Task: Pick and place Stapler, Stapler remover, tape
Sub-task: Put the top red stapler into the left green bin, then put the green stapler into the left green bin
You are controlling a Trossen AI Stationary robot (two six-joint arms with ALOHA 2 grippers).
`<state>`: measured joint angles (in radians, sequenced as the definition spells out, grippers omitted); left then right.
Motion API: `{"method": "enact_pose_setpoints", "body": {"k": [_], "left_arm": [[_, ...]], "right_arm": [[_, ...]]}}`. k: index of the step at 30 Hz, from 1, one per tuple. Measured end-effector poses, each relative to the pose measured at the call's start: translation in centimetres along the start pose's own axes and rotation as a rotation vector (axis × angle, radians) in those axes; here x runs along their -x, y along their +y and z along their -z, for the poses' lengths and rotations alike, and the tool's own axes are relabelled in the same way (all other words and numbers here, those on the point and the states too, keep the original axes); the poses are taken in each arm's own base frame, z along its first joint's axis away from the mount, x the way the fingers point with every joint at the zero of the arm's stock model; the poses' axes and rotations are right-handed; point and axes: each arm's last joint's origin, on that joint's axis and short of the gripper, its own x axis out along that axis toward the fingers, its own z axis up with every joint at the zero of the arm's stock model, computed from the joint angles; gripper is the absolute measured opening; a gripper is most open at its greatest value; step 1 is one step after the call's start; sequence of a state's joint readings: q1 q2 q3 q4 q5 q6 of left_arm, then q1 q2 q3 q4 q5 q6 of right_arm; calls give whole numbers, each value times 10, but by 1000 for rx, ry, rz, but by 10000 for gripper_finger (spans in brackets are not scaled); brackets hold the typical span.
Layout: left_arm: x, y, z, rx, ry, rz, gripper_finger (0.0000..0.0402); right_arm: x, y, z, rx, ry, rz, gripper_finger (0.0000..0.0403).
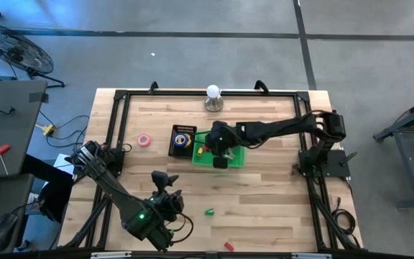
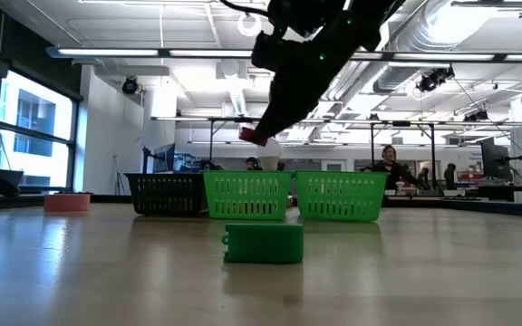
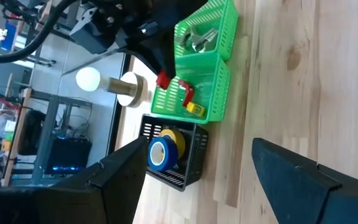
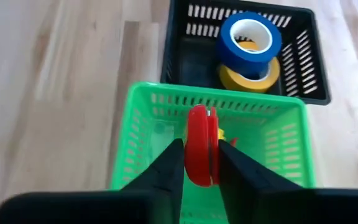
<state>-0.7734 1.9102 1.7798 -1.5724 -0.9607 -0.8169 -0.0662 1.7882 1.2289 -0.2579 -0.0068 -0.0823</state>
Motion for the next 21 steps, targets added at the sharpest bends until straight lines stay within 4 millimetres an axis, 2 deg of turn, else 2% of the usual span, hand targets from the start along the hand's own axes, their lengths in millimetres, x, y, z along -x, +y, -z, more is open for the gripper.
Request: {"method": "enact_pose_setpoints", "body": {"k": [5,10,15,21], "left_arm": [[0,0,0,1,-5,-4,279],[0,0,0,7,-8,-6,279],[0,0,0,26,-1,-1,279],[0,0,0,30,3,3,279]], "right_arm": [[0,3,-1,-64,-9,-4,158],[0,7,-1,-67,-6,66,213],[0,15,-2,-50,-7,86,241],[10,25,0,-83,33,70,243]]}}
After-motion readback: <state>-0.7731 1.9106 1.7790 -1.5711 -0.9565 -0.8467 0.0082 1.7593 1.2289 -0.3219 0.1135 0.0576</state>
